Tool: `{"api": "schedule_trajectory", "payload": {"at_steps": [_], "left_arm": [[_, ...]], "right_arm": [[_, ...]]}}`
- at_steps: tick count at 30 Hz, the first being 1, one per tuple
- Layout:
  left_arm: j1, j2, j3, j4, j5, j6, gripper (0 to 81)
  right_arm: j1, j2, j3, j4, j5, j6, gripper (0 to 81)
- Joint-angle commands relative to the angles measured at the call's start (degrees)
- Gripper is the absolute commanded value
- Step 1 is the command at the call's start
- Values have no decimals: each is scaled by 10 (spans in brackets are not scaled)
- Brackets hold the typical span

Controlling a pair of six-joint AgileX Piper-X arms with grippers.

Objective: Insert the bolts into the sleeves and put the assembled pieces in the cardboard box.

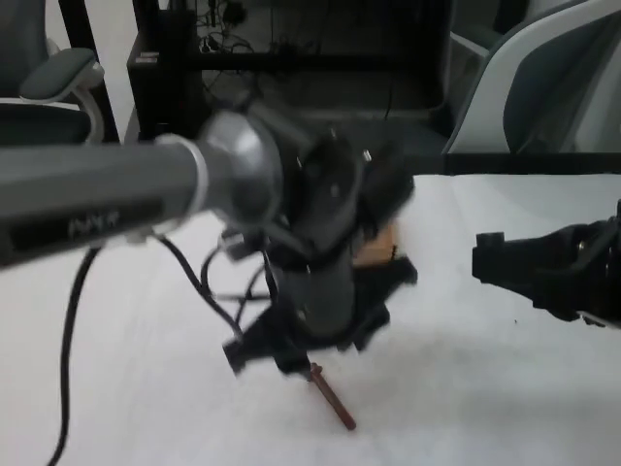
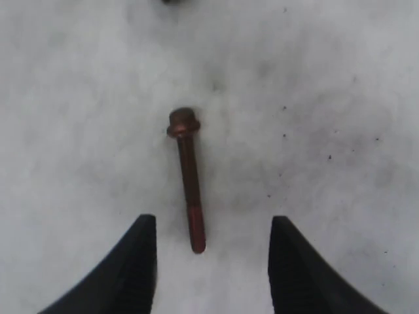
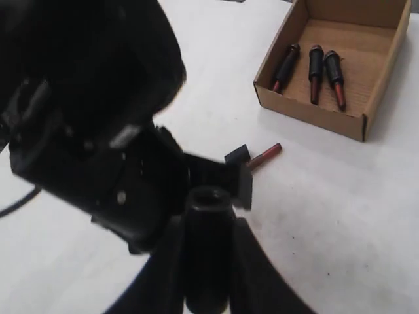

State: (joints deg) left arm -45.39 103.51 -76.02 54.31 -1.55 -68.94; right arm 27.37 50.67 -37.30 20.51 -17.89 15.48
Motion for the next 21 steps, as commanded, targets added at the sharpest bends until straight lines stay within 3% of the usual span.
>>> {"api": "schedule_trajectory", "payload": {"at_steps": [1,7,12,21], "left_arm": [[-22,-6,21,-13,-5,-68,528],[-32,-6,45,-42,-24,-108,526],[-32,10,44,-55,-35,-108,451],[-25,31,44,-69,-35,-108,449]], "right_arm": [[-3,-5,-9,1,-4,0,4],[-3,-5,-9,18,-4,-9,4],[-3,-5,-9,19,-4,-9,4],[-3,-5,-9,19,-9,-9,4]]}}
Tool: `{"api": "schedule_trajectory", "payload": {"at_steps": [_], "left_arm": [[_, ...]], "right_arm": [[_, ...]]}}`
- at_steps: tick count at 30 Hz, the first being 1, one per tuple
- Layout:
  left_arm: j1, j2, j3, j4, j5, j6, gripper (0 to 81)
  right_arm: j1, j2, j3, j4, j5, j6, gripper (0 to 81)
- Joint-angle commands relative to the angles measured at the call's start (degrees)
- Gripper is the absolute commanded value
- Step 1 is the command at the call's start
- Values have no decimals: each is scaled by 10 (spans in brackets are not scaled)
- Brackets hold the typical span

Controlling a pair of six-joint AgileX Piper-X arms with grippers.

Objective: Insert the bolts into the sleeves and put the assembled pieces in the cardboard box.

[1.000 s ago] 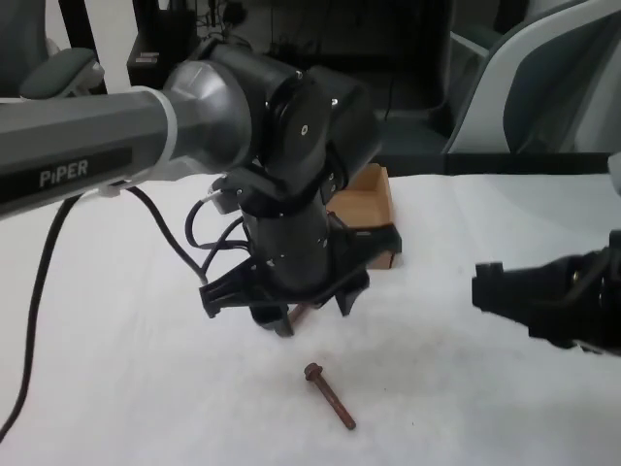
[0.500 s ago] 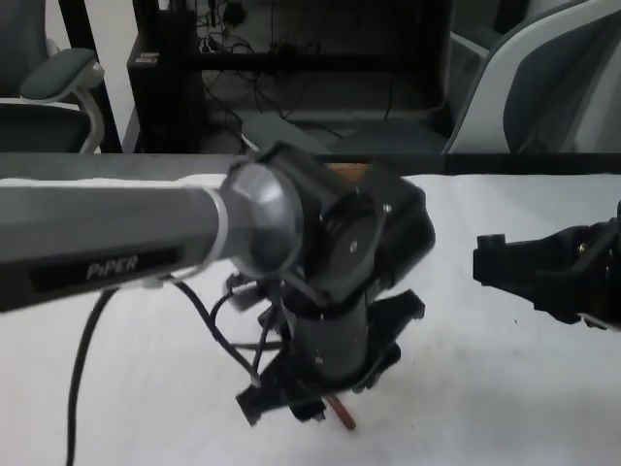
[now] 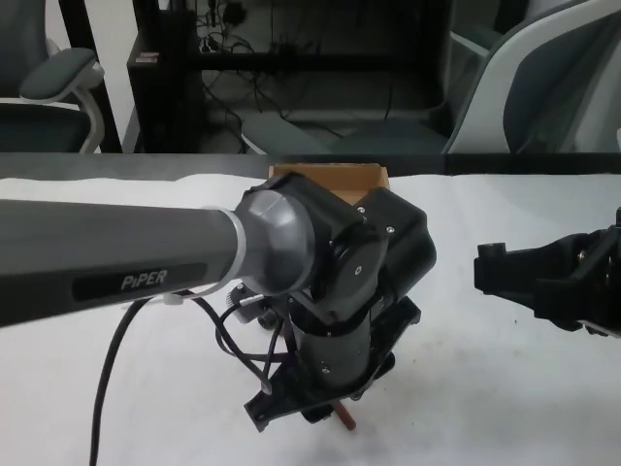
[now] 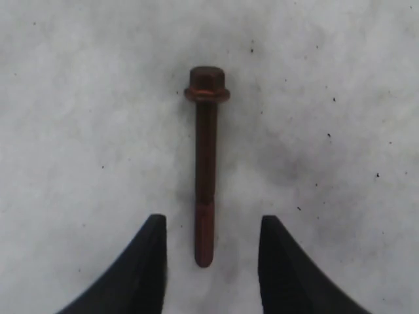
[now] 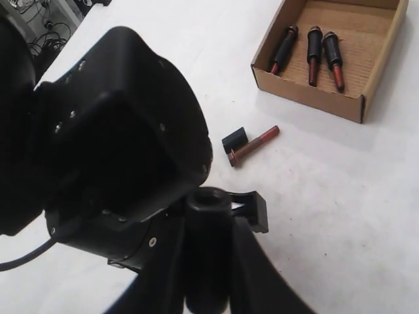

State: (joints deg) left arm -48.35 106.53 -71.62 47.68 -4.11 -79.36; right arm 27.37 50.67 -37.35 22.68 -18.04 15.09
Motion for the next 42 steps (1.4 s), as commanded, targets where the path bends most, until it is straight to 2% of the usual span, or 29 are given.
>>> {"api": "schedule_trajectory", "payload": {"at_steps": [1,10,30,37,39,41,42], "left_arm": [[6,3,1,-2,-13,-4,449],[31,25,1,-4,-21,-4,449],[31,49,1,-41,-24,-4,449],[33,49,1,-41,-32,-4,220],[33,49,1,-41,-26,-4,133],[33,49,1,-41,-17,-3,3],[33,49,1,-41,-17,0,15]], "right_arm": [[-3,-5,-8,-3,-8,-5,4],[-3,-5,-8,-3,-8,-5,4],[-3,-5,-8,-11,-8,-5,4],[-3,-5,-10,-16,-8,-5,4],[-3,-5,-10,-16,-8,-5,4],[-3,-5,-10,-16,-8,-5,4],[-3,-5,-10,-16,-8,-5,4]]}}
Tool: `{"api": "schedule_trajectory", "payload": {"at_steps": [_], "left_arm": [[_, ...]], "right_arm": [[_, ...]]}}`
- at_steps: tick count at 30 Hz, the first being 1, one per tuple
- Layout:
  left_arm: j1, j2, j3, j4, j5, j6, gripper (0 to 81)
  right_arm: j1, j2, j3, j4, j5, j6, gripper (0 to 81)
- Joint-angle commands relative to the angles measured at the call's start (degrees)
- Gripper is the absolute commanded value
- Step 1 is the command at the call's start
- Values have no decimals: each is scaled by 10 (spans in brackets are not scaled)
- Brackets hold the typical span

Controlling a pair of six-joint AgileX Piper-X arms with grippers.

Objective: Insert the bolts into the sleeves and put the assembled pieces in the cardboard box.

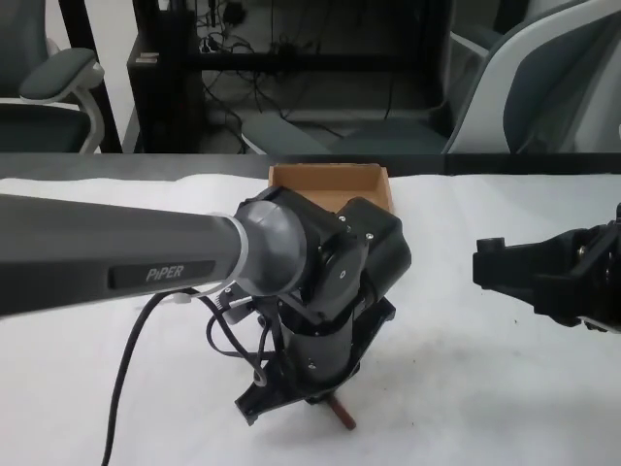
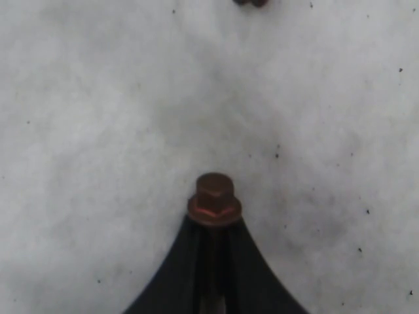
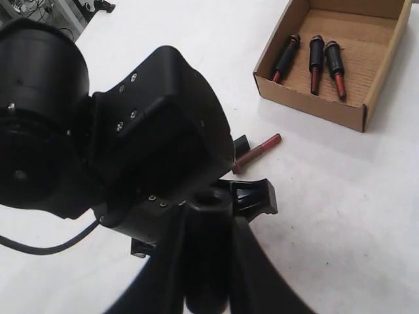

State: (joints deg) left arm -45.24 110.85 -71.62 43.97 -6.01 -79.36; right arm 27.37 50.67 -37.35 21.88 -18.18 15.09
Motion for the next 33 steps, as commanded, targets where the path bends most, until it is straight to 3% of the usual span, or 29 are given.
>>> {"api": "schedule_trajectory", "payload": {"at_steps": [1,8,15,21,29,33], "left_arm": [[2,6,1,-4,3,1,17],[14,-1,1,0,21,69,17],[26,-61,1,41,-103,160,17],[44,-130,24,-17,-107,295,17],[82,-254,141,-124,-42,338,17],[88,-336,212,-217,50,426,17]], "right_arm": [[-3,-5,-10,-8,-6,-5,4],[-3,-5,-12,-8,-6,-5,4],[-3,-5,-12,11,-6,-27,4],[-3,-4,-12,12,-6,-27,4],[-3,-4,-12,14,-6,-18,4],[1,-4,-12,8,-10,-9,4]]}}
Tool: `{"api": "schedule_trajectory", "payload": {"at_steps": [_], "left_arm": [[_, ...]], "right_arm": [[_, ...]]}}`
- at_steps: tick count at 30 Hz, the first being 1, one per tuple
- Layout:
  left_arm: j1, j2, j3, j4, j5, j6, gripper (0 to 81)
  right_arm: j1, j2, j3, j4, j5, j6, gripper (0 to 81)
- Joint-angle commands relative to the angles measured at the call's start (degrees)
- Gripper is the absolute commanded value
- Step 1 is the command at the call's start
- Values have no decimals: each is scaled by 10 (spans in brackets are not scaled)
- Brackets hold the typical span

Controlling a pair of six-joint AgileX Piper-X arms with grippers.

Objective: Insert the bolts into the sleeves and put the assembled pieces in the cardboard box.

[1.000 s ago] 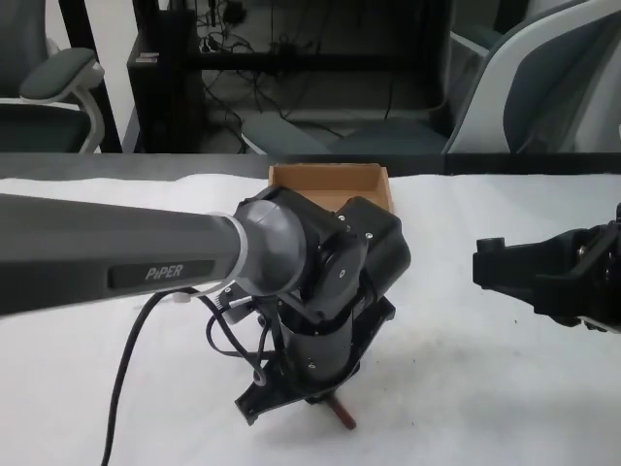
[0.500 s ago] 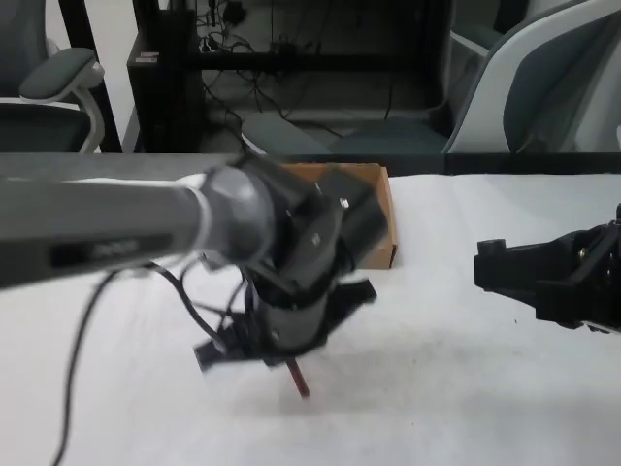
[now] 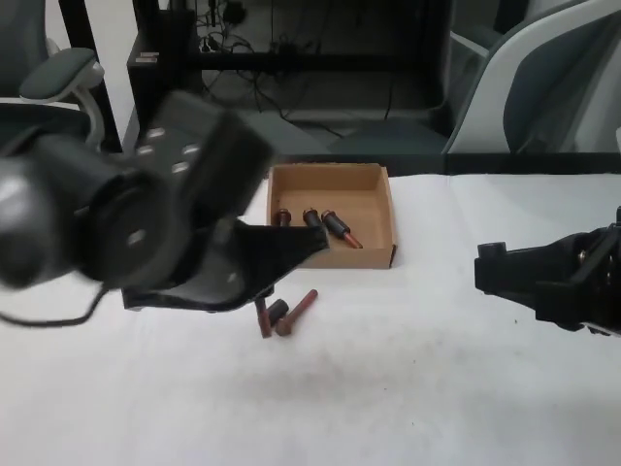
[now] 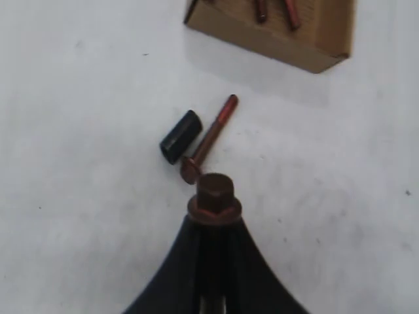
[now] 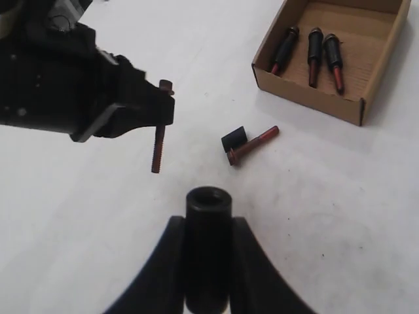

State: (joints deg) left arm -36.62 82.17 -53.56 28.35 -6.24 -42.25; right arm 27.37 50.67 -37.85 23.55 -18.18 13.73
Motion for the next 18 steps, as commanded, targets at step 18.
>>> {"api": "schedule_trajectory", "payload": {"at_steps": [18], "left_arm": [[178,-191,104,-319,514,169,17]], "right_arm": [[95,120,-7,-289,-193,108,4]]}}
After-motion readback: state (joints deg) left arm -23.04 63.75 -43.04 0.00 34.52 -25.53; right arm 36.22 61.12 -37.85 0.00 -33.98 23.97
